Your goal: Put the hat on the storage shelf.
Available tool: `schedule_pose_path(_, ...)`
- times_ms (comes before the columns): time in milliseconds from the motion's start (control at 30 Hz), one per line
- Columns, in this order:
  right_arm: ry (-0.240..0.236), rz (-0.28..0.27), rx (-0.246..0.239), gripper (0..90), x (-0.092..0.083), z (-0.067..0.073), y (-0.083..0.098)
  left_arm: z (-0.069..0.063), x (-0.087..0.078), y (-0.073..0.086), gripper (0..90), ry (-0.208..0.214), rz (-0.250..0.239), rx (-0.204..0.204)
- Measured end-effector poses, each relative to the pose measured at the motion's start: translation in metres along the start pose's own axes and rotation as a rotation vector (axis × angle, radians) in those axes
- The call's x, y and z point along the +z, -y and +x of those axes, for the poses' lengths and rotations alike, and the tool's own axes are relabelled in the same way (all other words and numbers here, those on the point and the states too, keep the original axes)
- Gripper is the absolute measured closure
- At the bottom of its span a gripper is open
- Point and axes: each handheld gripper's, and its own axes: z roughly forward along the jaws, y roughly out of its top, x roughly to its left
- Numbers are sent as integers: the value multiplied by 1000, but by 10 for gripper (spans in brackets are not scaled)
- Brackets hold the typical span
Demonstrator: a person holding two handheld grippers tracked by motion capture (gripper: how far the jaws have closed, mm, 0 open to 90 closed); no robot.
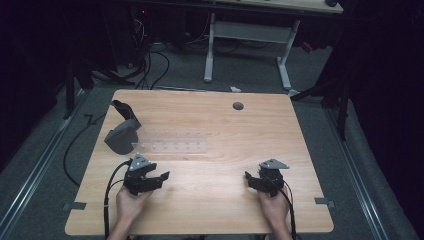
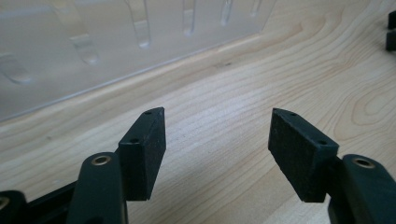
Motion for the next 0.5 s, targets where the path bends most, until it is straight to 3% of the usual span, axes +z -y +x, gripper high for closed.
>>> schedule_pose_path(200, 0, 0, 2, 328, 0, 0, 0, 5, 18, 14, 370, -70, 24, 66)
schedule_pose_path(267, 0, 0, 2, 329, 0, 0, 0, 6, 21, 16, 355, -78, 28, 74)
schedule_pose_path(333, 0, 0, 2, 328, 0, 0, 0, 6, 24, 21, 341, -83, 17, 114)
schedule_pose_path(500, 0, 0, 1, 328, 0, 0, 0, 5, 26, 22, 323, -87, 5, 112)
